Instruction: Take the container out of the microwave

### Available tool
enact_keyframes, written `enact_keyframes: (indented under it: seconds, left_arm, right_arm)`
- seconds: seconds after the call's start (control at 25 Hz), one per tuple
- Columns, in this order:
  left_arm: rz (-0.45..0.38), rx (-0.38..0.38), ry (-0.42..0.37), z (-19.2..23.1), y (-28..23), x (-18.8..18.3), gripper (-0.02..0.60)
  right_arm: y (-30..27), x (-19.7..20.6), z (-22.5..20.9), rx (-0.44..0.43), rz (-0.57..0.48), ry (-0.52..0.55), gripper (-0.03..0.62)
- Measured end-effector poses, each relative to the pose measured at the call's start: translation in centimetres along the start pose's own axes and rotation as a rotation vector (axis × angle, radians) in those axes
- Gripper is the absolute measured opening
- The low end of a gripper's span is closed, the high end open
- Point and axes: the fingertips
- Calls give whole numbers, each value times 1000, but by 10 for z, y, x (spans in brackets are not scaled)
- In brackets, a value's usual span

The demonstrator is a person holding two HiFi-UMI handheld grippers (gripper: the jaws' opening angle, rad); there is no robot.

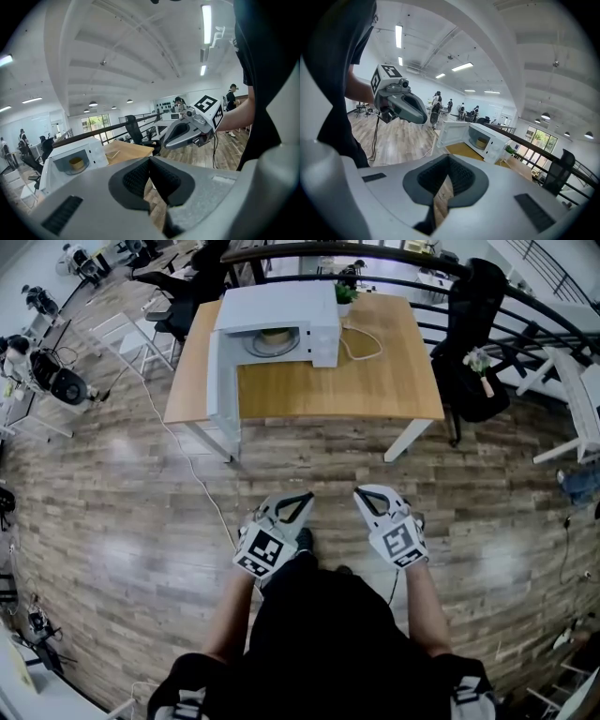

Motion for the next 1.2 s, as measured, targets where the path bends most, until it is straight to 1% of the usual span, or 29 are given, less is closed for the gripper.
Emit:
enact_keyframes:
  seconds: [0.4, 0.52, 0.88, 1.04, 1.2]
  left_arm:
    - [4, 42, -13, 50, -13, -5, 2]
    - [5, 59, -31, 65, -16, -6, 2]
    - [1, 84, -51, 114, -17, -9, 2]
    - [11, 95, -54, 128, -22, -7, 2]
    - [17, 92, -45, 136, -32, -10, 2]
  right_arm:
    - [-40, -4, -18, 17, 33, -17, -2]
    - [-54, -4, -22, 24, 47, -17, -2]
    - [-93, -15, -36, 67, 72, -14, -2]
    - [-104, -17, -40, 84, 69, -41, -2]
    - [-113, -8, -51, 77, 76, -44, -2]
Point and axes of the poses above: the fingertips, and each gripper's own axes: y backward along the fingers, z to its left, x out of its underside, and after that the axes turned 15 degrees about y, right-handed
